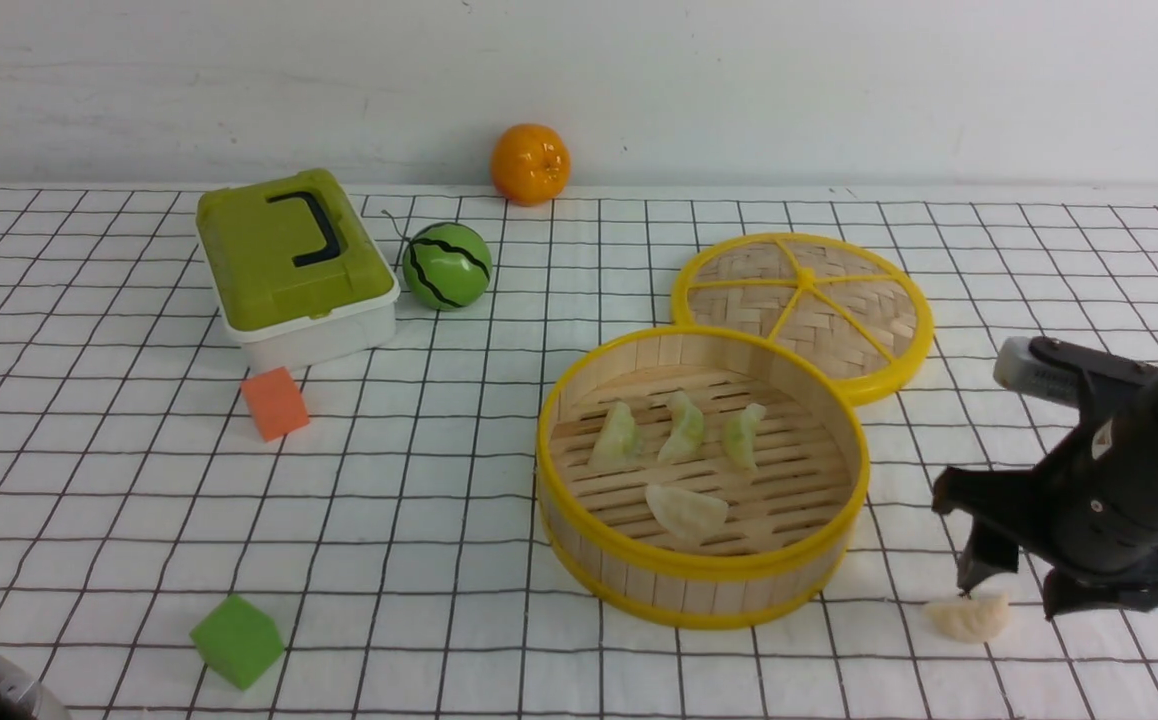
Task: Put the dumplings into the steamer on the table with the white tablecloth.
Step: 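Reach for and grasp a dumpling lying on the table beside the steamer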
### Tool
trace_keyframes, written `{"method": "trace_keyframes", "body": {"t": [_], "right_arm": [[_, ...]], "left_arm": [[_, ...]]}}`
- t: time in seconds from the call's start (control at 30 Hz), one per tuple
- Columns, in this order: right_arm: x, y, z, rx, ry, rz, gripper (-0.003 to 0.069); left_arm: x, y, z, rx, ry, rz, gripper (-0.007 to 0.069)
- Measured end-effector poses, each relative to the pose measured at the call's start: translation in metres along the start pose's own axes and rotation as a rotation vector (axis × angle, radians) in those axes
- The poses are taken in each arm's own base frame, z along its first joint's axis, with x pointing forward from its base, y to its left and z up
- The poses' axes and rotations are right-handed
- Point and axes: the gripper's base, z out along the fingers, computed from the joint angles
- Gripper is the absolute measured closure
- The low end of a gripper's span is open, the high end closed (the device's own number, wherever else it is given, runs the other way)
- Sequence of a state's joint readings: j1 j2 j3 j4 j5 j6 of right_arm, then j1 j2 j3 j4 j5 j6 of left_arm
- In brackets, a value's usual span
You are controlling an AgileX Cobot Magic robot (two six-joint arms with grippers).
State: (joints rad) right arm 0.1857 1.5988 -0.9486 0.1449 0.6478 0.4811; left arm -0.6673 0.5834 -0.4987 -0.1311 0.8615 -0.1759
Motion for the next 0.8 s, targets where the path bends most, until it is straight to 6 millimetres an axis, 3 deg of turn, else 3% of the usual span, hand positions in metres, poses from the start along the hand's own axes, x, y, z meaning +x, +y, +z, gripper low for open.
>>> {"method": "trace_keyframes", "body": {"t": [0.47, 0.8], "right_arm": [[-0.002, -0.002, 0.04, 0.007, 0.064, 0.14, 0.0216], [-0.002, -0.003, 0.045, 0.027, 0.077, 0.168, 0.0239]], "left_arm": [[0.0, 0.0, 0.0, -0.001, 0.0, 0.0, 0.0575], [0.006, 0.002, 0.006, -0.008, 0.019, -0.001, 0.0568]]}}
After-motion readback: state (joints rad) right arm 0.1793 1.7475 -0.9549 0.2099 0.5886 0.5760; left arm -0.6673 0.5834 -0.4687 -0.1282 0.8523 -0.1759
